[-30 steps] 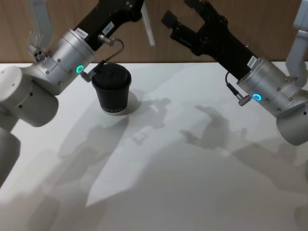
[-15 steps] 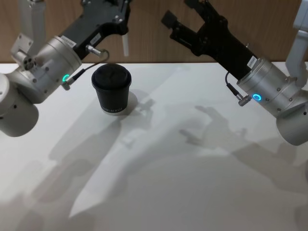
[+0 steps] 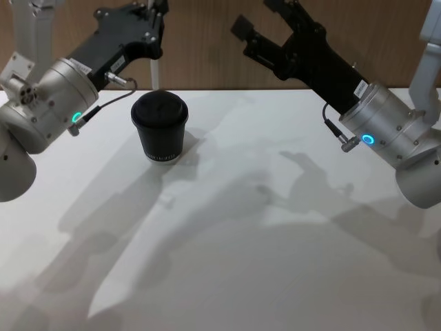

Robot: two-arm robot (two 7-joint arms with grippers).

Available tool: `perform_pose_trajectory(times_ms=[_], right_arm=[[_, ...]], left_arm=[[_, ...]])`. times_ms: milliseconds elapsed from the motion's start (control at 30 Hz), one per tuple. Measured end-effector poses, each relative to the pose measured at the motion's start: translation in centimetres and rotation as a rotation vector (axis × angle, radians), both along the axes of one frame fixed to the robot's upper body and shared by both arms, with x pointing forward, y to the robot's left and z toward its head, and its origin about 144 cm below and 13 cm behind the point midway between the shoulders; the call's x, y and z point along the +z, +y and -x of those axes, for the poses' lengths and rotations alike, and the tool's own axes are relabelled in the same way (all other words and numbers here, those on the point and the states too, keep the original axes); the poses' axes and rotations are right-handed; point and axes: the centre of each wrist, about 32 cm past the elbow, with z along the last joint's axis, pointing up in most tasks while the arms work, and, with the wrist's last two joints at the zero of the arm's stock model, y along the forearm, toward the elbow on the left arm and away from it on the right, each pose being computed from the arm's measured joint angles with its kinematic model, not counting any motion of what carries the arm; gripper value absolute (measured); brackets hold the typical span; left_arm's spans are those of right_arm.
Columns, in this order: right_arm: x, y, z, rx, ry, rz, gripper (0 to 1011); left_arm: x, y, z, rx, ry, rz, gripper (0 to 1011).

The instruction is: Pick up the straw with one hand, pass it to the other hand, and insert it into the cup.

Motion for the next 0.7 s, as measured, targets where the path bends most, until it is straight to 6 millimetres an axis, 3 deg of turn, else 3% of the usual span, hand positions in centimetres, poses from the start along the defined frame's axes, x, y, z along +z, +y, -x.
perform_pose_trajectory(times_ms=[700], right_arm=[[0.0,0.0,0.0,0.0,0.0,0.0,1001]], left_arm=[[-1.3,0.5,-1.0,0.048,0.077,-0.001,6]])
